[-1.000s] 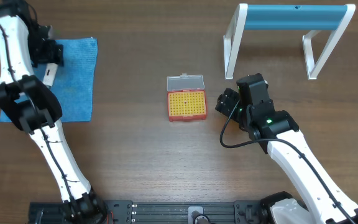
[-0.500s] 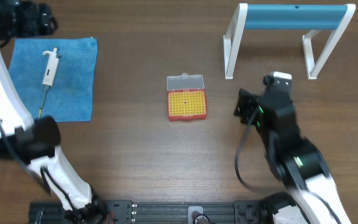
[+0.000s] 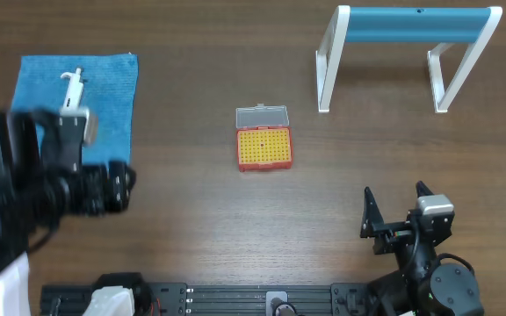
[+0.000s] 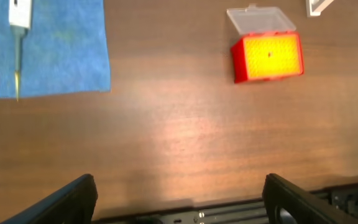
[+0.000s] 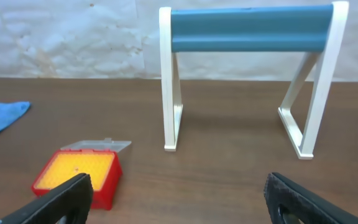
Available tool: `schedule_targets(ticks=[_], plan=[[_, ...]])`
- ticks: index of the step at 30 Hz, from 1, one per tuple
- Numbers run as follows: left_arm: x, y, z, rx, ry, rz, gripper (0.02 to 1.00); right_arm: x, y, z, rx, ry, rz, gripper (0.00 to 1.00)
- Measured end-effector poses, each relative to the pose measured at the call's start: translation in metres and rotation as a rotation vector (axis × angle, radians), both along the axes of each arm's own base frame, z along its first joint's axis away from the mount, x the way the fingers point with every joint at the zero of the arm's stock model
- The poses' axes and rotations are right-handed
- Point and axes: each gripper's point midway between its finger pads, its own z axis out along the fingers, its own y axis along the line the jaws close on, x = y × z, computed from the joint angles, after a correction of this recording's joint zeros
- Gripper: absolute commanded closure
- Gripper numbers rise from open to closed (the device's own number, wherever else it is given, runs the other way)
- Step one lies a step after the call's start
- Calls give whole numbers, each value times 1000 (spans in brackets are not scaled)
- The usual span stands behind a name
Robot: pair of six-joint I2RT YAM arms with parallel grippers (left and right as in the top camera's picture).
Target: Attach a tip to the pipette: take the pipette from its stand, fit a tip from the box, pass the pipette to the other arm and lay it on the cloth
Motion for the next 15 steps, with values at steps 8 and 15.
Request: schedule_targets(ticks=[8, 15], plan=[[-19, -1, -22, -6, -45, 27, 154, 4, -9, -47, -107, 205, -53, 106], [-18, -1, -25, -7, -39, 27, 154, -8, -16, -73, -157, 314, -66, 106]])
